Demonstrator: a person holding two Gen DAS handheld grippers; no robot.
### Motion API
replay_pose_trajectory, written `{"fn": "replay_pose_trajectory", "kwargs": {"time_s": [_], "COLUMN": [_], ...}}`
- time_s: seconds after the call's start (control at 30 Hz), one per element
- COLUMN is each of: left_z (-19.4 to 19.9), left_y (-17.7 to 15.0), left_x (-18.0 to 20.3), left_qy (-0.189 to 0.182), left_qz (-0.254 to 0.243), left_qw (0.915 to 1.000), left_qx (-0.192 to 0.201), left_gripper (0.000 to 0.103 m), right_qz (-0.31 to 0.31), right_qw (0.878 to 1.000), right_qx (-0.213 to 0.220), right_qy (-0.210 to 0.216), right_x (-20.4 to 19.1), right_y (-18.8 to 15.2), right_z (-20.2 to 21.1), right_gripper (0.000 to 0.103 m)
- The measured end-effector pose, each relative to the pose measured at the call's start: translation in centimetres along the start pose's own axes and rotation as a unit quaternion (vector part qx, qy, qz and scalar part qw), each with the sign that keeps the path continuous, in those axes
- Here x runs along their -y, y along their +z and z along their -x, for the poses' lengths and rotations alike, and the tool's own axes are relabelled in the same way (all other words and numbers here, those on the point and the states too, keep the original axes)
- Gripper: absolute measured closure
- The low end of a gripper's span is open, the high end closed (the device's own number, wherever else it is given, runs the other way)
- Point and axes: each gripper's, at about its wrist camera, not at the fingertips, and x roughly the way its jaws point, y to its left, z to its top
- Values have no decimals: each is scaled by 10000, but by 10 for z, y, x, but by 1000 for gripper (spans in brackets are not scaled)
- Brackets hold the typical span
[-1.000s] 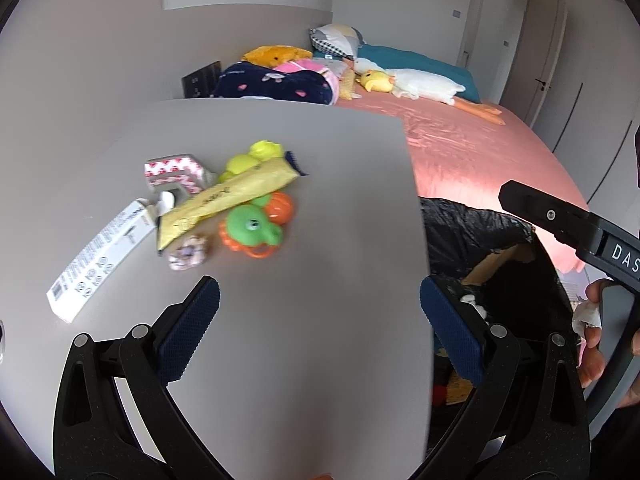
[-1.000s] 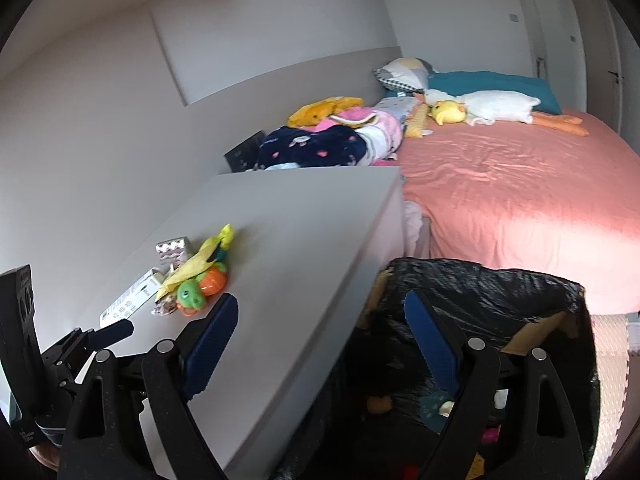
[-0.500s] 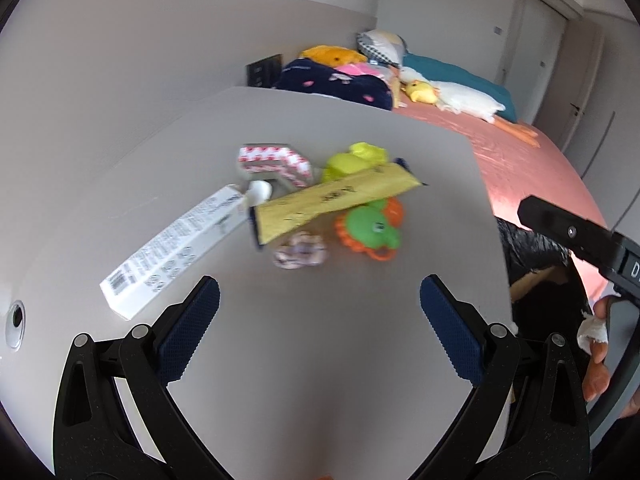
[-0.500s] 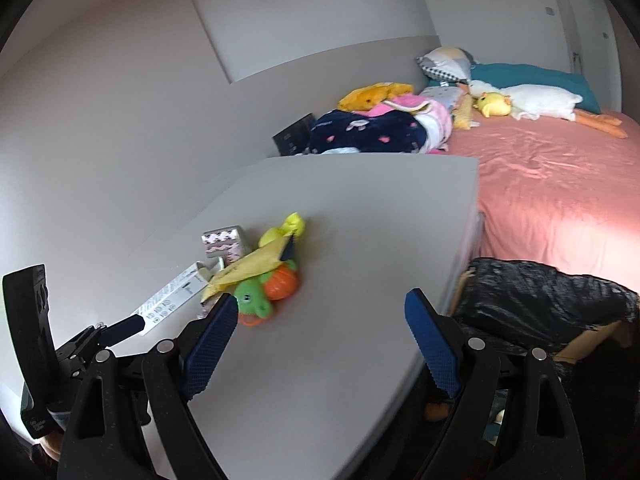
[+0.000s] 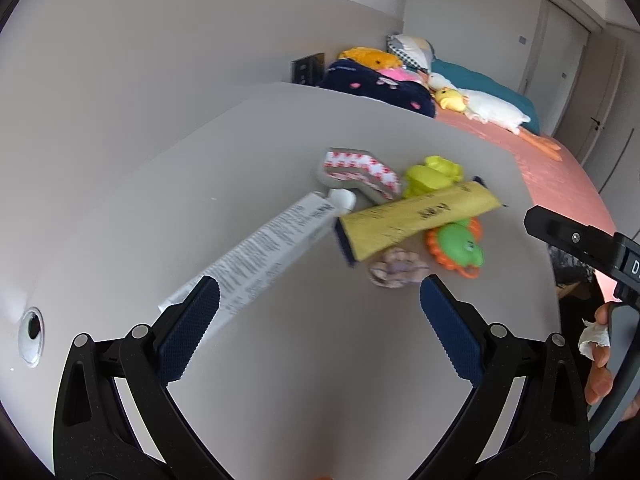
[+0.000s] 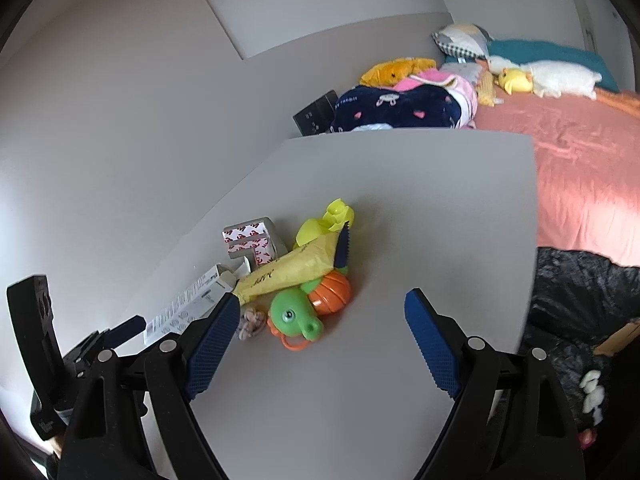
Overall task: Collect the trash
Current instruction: 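Grasp the white toothpaste box with the left tool while the right tool grasps the yellow snack bag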
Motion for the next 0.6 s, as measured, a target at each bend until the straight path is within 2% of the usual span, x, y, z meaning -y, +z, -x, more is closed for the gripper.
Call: {"fn": "replay_pose_trajectory", "kwargs": {"time_s": [0.07, 0.33, 0.6], "left_z": [-3, -26, -44], "left_y": [2, 6, 5], "left_x": [-8, -24, -29], "left_qy": [69, 176, 294], "left_qz": [3, -104, -265], "left_qw": [10000, 9995, 9984], "left_qx": [-9, -229, -405], "left_gripper": [6, 7, 21], "right_qz": [-139, -518, -637], "right_qw": [9999, 9983, 9975], "right_qx": [-58, -242, -232], "right_qy": [13, 119, 222], "right_x": [0, 5, 4], "right_y": [2, 8, 13], "right_z": [-11, -41, -61], "right_gripper": [25, 34, 45]}}
